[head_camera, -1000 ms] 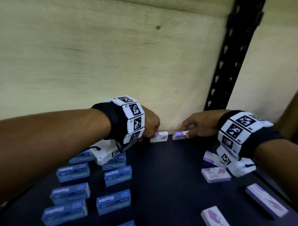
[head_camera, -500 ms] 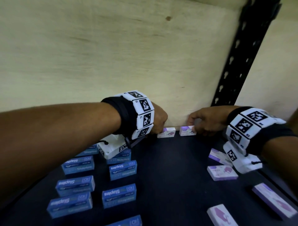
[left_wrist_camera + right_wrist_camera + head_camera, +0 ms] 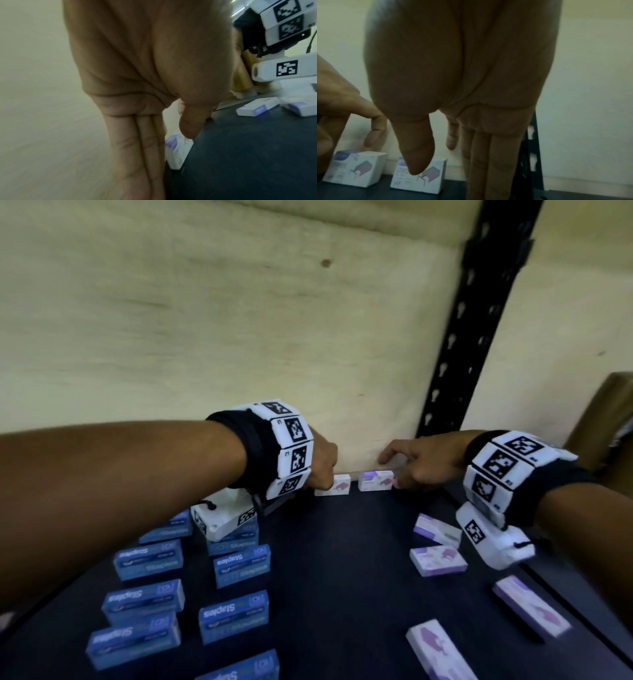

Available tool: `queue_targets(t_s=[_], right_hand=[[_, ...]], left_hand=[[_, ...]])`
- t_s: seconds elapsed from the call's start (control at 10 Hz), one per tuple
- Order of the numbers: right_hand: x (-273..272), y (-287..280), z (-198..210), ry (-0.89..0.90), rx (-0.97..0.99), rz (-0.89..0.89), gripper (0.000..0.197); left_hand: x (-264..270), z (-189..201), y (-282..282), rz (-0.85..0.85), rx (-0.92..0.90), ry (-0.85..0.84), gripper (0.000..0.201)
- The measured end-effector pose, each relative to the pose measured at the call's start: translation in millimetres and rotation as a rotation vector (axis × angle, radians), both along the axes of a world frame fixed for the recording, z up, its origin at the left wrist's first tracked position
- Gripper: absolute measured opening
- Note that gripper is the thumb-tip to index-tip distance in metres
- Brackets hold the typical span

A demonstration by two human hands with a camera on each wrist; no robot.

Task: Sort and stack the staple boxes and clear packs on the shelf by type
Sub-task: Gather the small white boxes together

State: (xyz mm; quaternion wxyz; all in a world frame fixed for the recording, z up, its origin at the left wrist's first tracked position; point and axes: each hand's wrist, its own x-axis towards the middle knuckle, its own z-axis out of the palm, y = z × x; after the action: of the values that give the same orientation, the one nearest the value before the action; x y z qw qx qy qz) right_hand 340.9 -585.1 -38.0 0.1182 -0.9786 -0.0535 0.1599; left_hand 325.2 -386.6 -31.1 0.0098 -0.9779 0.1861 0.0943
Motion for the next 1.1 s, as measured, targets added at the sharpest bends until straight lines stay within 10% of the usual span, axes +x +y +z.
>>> queue_targets(t_s=[0.2,0.4,1.1], right_hand=[[-28.7,-26.6,11.5,0.010,-0.193,0.021,0.015],[-42.9,-28.5,12.1,0.102,-0.255,0.011,0.027],[-48.2,-25.8,13.8,0.142,-0.288,0.037,0.042]], left_hand=[[-45.4,11.8,-15.7,-0.155,0.196,-0.194,0.025],[-76.4,-0.1,-48.3,-0.318,0.112,0.009,0.053],[-63.0,-10.7,-54.1,-0.237,-0.019,0.041,0.039]])
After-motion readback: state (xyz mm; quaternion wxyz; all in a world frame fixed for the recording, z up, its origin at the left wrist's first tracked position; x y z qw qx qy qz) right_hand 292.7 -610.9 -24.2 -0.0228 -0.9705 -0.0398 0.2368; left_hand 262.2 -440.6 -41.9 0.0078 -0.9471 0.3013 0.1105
